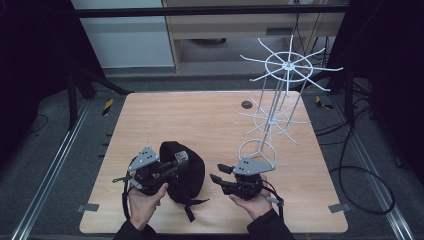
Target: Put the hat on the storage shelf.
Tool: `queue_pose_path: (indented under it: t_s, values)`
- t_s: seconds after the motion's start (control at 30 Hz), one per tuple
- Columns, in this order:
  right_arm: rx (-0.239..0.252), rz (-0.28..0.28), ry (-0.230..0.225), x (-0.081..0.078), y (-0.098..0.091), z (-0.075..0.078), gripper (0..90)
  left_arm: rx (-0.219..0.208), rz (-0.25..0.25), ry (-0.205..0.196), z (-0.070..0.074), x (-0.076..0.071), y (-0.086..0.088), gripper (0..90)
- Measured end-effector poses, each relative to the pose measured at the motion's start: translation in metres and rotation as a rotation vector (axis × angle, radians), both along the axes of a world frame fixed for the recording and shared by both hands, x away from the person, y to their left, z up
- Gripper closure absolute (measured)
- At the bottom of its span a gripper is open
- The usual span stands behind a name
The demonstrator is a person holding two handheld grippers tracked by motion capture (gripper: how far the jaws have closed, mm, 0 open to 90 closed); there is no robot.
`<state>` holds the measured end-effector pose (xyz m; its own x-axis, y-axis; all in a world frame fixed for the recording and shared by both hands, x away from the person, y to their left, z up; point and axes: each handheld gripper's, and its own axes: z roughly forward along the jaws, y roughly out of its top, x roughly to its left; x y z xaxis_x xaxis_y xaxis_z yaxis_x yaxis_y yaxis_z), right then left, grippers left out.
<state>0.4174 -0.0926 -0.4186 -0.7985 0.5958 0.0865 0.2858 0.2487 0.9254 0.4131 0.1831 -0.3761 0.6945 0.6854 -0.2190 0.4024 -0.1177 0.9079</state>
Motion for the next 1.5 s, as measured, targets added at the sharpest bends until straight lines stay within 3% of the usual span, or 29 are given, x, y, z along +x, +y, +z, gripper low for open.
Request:
queue_pose_path:
  t_s: [0.3, 0.43, 0.53, 0.73, 0.93, 1.07, 1.23, 1.33, 1.43, 1.5]
  values:
    - [0.068, 0.049, 0.045, 0.011, 0.011, -0.005, 55.0, -0.003, -0.087, -0.008, 0.002, -0.007, -0.011, 81.3]
    - [0.065, 0.060, 0.061, 0.012, 0.011, -0.007, 78.5, 0.004, -0.093, -0.008, 0.001, -0.006, -0.013, 81.2]
    - [0.033, 0.047, 0.038, 0.009, 0.013, -0.003, 85.3, 0.023, -0.071, -0.023, 0.001, -0.007, -0.014, 78.4]
    - [-0.018, 0.015, -0.019, 0.004, 0.016, 0.020, 85.9, 0.067, 0.021, -0.090, 0.007, -0.014, -0.004, 66.3]
    - [-0.128, -0.007, -0.032, 0.006, 0.038, 0.040, 85.8, 0.080, 0.111, -0.093, 0.003, -0.021, 0.025, 56.2]
    - [-0.169, -0.001, -0.003, 0.013, 0.060, 0.039, 85.6, 0.103, 0.189, -0.074, -0.007, -0.022, 0.055, 49.8]
    - [-0.232, 0.018, -0.006, 0.020, 0.095, 0.031, 85.2, 0.133, 0.317, -0.056, -0.026, -0.015, 0.092, 40.4]
    - [-0.274, 0.027, -0.017, 0.025, 0.118, 0.024, 85.3, 0.180, 0.399, -0.041, -0.039, -0.006, 0.111, 39.0]
    - [-0.324, 0.035, -0.025, 0.030, 0.140, 0.018, 85.3, 0.170, 0.448, 0.002, -0.049, 0.001, 0.127, 38.9]
    - [-0.356, 0.043, -0.033, 0.033, 0.156, 0.013, 85.2, 0.156, 0.468, -0.004, -0.050, 0.002, 0.134, 38.9]
